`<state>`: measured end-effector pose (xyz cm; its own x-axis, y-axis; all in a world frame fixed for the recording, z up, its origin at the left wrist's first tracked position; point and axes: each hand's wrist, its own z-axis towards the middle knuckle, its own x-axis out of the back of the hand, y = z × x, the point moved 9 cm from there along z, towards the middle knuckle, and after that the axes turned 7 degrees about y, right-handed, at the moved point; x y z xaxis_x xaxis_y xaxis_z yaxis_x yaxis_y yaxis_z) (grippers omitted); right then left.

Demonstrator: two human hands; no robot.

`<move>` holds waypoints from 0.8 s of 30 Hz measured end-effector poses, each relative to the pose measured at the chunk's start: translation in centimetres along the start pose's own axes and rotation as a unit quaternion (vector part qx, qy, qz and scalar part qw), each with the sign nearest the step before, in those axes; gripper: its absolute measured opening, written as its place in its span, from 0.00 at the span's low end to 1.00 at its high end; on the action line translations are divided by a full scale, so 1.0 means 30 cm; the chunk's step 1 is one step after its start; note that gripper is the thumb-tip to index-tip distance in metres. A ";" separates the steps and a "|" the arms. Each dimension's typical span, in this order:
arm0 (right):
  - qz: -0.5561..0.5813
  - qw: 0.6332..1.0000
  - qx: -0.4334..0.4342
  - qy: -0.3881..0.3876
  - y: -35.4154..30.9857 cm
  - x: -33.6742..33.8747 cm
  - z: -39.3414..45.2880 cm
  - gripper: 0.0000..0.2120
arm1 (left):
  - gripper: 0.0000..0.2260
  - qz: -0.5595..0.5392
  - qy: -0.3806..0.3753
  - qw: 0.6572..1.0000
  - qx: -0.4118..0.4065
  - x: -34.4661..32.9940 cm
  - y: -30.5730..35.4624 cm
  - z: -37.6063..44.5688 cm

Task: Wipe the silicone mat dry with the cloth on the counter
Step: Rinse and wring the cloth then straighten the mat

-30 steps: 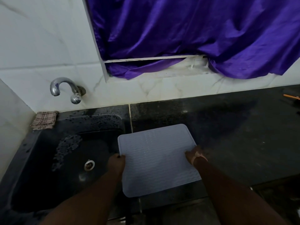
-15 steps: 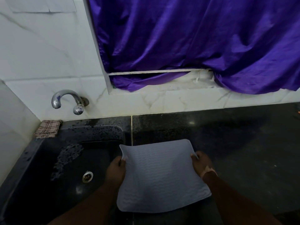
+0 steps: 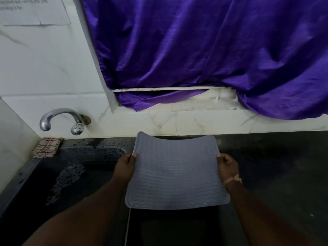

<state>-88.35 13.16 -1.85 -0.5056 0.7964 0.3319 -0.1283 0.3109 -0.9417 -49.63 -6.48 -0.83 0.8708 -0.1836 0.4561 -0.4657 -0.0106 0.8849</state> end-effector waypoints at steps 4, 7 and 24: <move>0.006 1.000 -0.009 0.004 -0.008 -0.018 0.141 0.09 | 0.16 -0.002 -0.010 1.000 0.005 -0.094 0.050 0.118; 0.013 1.000 -0.014 0.001 -0.002 -0.030 0.223 0.08 | 0.16 0.002 -0.007 1.000 0.011 -0.155 0.056 0.185; -0.062 0.996 -0.061 -0.031 0.275 -0.118 0.482 0.06 | 0.14 0.051 -0.007 0.992 0.116 -0.340 -0.192 0.336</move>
<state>-99.96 5.40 -11.59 -0.5441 0.7154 0.4385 -0.0910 0.4692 -0.8784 -57.43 -14.44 -11.54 0.8162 -0.2085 0.5388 -0.5758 -0.2174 0.7882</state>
